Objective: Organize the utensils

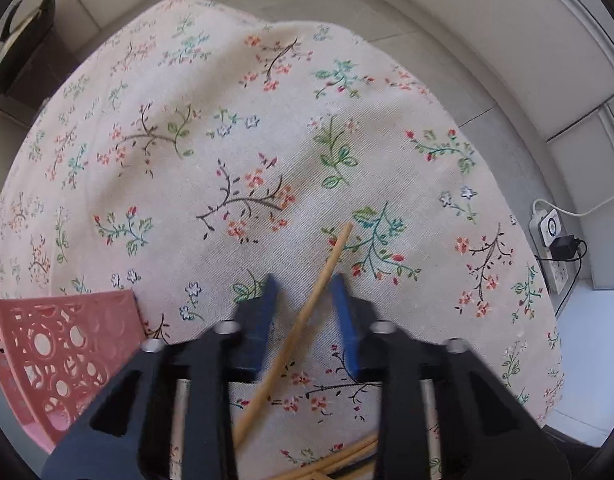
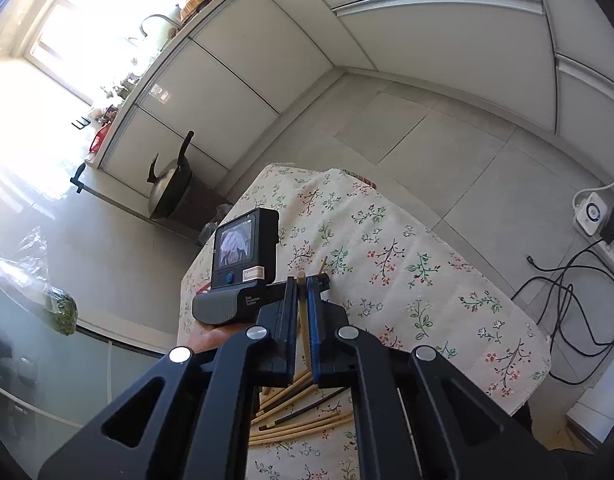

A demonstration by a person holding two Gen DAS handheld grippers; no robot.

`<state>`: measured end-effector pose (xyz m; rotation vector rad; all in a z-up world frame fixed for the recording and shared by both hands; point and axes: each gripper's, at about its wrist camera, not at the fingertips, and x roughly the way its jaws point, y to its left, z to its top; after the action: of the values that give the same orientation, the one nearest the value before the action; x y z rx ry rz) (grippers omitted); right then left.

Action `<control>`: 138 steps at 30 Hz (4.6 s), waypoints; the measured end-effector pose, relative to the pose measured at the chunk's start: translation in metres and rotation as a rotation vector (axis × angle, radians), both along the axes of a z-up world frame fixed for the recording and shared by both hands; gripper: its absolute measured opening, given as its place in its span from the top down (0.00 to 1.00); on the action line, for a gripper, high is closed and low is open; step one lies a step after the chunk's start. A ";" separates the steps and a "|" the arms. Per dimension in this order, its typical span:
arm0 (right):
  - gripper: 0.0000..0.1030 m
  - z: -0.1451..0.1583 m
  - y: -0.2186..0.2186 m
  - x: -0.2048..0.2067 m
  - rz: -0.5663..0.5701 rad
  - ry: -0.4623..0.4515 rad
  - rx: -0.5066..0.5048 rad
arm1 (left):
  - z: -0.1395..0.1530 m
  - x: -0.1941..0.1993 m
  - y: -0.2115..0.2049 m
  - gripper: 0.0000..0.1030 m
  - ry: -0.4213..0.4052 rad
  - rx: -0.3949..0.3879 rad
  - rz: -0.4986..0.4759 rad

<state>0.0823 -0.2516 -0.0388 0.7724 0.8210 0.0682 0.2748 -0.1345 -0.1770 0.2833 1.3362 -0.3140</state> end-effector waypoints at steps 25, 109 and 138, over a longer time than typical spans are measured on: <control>0.95 0.093 0.051 -0.046 0.128 -0.198 -0.066 | 0.231 -0.224 0.181 0.95 -0.658 -0.355 0.167; 0.11 0.059 0.125 0.030 0.094 -0.163 -0.588 | 0.222 -0.179 0.195 0.14 -0.701 -0.290 0.374; 0.07 -0.059 0.026 -0.040 0.017 0.297 -0.280 | 0.071 -0.151 0.098 0.07 -0.136 -0.063 -0.004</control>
<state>0.0424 -0.2256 -0.0976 0.5163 1.0923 -0.1470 0.1237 -0.0360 -0.1062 0.2503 1.1898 -0.3333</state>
